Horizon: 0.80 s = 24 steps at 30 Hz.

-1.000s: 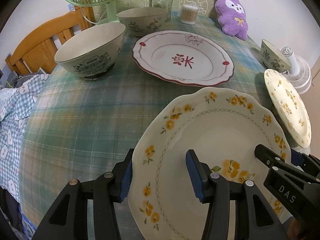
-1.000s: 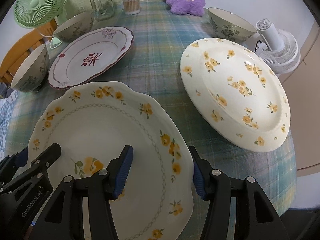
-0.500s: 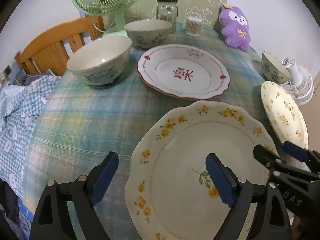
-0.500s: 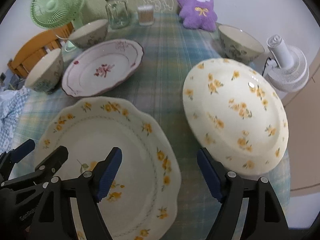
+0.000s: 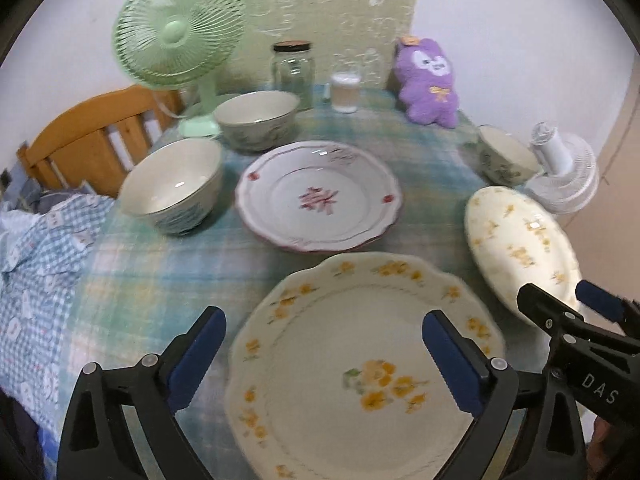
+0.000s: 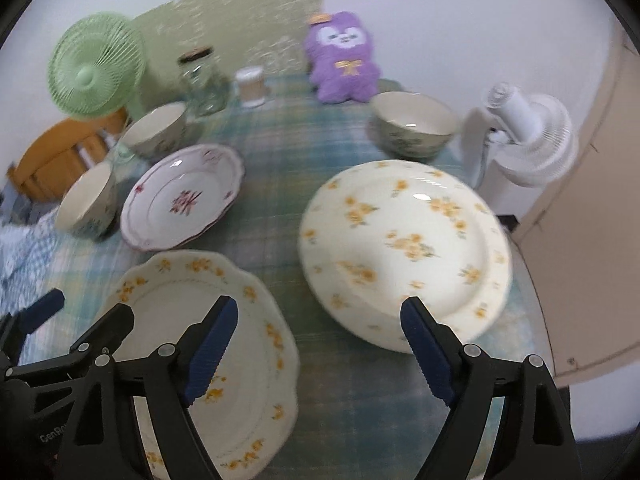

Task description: Organize plates and bowls

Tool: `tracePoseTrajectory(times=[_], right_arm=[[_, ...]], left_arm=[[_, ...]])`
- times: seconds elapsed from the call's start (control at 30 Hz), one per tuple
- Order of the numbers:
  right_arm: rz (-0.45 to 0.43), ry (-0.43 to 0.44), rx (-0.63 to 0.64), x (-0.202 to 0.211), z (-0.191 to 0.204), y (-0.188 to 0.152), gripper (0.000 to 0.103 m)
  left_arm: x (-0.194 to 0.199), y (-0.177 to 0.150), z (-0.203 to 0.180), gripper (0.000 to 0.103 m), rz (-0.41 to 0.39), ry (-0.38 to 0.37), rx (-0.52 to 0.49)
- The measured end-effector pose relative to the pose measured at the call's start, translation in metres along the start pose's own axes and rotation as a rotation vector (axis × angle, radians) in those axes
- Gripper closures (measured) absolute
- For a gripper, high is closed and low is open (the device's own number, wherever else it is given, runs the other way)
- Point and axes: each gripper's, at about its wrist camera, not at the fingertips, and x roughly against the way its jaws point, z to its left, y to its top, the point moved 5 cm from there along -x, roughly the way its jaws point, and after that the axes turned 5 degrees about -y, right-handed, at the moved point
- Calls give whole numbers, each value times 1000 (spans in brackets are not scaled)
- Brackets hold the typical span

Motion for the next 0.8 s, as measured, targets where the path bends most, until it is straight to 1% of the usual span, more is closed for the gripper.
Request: tracePoseTrajectory(times=[0.13, 0.27, 0.33, 0.4, 0.5, 0.6, 0.8], right_arm=[[-23, -34, -34, 8, -24, 4, 17], [-65, -44, -53, 11, -44, 10, 17], [-91, -47, -46, 10, -56, 16, 17], [-96, -36, -41, 5, -66, 21, 17], [-82, -13, -30, -4, -80, 29, 17], [-77, -3, -1, -13, -94, 38, 17], [-57, 5, 48, -37, -114, 54, 17]], left_arm=[[1, 8, -24, 3, -15, -46, -47], [1, 13, -44, 3, -23, -61, -62], [-2, 17, -57, 3, -26, -55, -64], [-5, 20, -66, 3, -34, -45, -57], [-11, 24, -79, 3, -35, -13, -19], [-19, 27, -93, 3, -37, 0, 15], [-42, 27, -114, 3, -8, 35, 71]])
